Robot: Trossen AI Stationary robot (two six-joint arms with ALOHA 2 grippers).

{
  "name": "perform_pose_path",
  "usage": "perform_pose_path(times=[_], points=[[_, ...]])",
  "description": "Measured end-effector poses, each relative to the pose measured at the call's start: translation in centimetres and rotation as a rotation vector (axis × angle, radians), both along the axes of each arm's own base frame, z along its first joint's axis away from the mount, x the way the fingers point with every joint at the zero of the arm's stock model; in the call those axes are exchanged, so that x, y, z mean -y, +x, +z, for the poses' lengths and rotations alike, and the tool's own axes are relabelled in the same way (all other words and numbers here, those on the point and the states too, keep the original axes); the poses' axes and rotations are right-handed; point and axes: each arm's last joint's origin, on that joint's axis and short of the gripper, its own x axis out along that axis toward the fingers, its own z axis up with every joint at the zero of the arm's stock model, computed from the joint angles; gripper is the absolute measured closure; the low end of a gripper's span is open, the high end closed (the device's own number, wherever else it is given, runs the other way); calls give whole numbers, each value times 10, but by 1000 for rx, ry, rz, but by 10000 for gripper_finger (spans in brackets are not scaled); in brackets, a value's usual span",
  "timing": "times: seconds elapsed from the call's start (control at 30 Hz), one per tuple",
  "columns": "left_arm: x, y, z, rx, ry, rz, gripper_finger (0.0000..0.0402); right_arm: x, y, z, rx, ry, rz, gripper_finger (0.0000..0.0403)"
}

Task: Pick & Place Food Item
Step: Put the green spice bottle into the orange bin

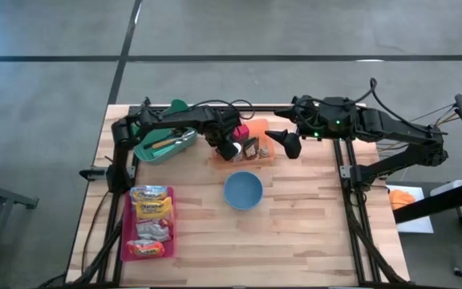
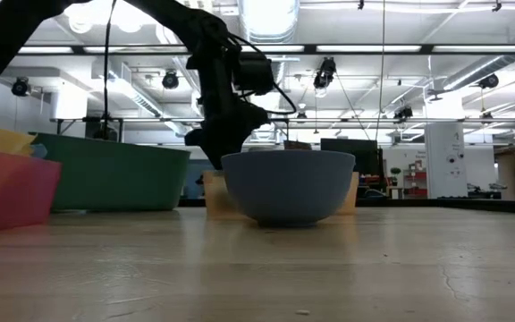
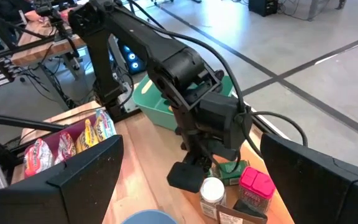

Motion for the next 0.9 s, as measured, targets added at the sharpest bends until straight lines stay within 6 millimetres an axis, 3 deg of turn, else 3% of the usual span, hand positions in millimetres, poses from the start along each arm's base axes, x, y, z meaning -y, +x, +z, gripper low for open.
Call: perform_pose_path(times=[0.23, 0.5, 0.63, 0.9], points=[[-1, 0, 0, 0, -1, 70, 254, 0, 0, 0, -2, 5, 12, 27], [0, 0, 0, -8, 13, 88, 145, -2, 0, 0, -2, 18, 54, 27], [1, 0, -3, -6, 32, 90, 109, -2, 0, 0, -3, 14, 55, 27], [7, -1, -12, -18, 27, 81, 116, -2, 0, 0, -5, 8, 60, 27]])
